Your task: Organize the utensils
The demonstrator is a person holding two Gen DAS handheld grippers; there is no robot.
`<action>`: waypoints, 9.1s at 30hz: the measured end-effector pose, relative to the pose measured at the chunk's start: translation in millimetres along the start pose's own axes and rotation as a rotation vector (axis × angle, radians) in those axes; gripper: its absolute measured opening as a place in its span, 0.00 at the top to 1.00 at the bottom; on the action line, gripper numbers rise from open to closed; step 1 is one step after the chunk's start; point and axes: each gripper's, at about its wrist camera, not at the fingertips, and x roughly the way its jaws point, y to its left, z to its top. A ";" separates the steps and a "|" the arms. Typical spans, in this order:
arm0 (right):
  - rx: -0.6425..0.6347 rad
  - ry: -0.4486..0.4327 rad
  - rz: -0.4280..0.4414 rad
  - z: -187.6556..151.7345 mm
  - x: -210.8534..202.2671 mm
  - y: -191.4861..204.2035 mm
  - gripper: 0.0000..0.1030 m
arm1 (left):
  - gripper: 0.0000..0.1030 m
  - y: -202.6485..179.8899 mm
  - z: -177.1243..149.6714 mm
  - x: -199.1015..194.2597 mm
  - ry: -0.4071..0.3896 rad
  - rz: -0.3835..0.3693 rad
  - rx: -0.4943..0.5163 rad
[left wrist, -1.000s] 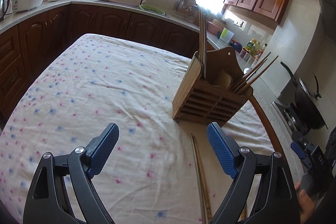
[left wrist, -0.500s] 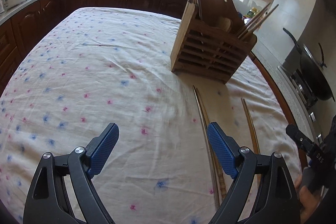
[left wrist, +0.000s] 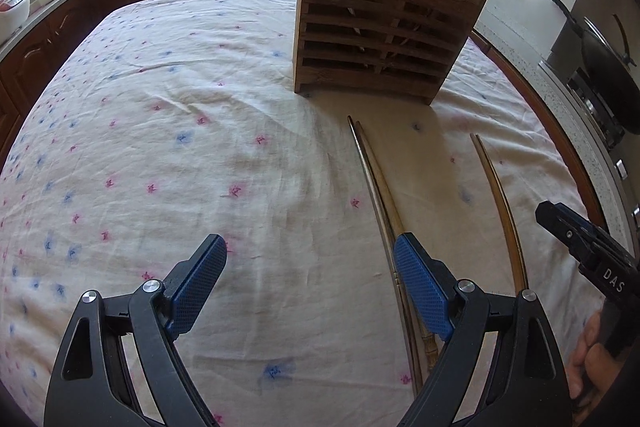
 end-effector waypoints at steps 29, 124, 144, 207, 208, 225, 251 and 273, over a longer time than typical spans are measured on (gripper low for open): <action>-0.118 0.080 -0.088 15.2 46.0 15.7 0.55 | 0.17 -19.1 23.2 34.8 0.018 0.092 0.094; -0.011 -0.382 0.145 91.0 -136.8 7.8 0.96 | 0.79 -54.4 55.7 51.0 0.059 -0.057 0.111; -0.015 -0.423 0.191 91.5 -150.9 17.7 0.96 | 0.95 -5.0 57.6 -89.5 -0.202 -0.205 0.025; 0.004 -0.392 0.181 172.9 -17.8 58.4 0.96 | 0.94 24.0 155.5 -89.3 -0.485 -0.129 -0.077; 0.003 -0.383 0.181 171.9 -15.5 58.7 0.96 | 0.94 23.6 155.8 -89.2 -0.483 -0.129 -0.075; 0.055 -0.365 0.195 173.4 -15.5 50.1 0.89 | 0.92 25.7 155.1 -90.8 -0.471 -0.152 -0.082; 0.000 -0.470 0.161 71.0 -76.3 43.5 0.03 | 0.06 44.2 19.0 -143.0 -0.574 0.134 -0.081; -0.177 -0.659 0.067 -20.3 -143.3 65.0 0.00 | 0.00 24.7 -53.7 -181.8 -0.695 0.239 -0.022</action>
